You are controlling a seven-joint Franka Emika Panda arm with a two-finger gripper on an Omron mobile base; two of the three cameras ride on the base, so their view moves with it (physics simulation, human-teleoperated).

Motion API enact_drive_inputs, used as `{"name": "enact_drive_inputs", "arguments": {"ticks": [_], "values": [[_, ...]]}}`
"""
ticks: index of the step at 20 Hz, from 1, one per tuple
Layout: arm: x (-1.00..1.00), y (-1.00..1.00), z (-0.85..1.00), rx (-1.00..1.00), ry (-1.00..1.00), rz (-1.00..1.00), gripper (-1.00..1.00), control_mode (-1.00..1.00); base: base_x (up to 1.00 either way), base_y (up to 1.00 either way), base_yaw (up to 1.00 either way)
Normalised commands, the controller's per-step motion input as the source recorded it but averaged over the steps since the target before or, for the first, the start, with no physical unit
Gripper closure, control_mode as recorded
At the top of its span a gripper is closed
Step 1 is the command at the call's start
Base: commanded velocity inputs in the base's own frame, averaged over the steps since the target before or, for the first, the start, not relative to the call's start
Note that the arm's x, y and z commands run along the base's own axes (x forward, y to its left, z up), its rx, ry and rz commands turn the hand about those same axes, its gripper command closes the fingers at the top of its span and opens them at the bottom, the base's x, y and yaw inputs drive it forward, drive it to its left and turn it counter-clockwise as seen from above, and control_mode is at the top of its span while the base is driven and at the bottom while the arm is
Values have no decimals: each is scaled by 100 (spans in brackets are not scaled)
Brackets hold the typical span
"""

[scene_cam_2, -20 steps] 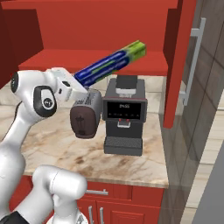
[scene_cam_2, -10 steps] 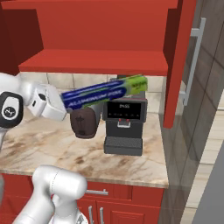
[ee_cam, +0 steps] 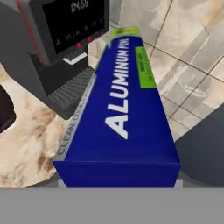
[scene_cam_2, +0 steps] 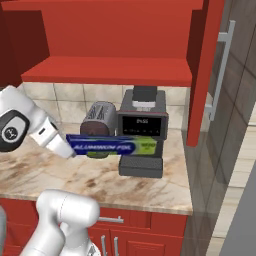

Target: Retrieve the tupperware and aluminum foil from the cabinet and place them on the dining counter near the plate with tomato and onion to prepare for storing leftovers.

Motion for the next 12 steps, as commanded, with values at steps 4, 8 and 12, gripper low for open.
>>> {"name": "enact_drive_inputs", "arguments": {"ticks": [4, 8, 12], "values": [[-19, 0, -45, 11, 11, 33, 100, -100, 0, 0, 0], [-22, -3, -13, 5, 0, 35, 100, -100, 0, 0, 0], [-17, 0, -2, 1, 0, 31, 100, -100, 0, 0, 0]]}}
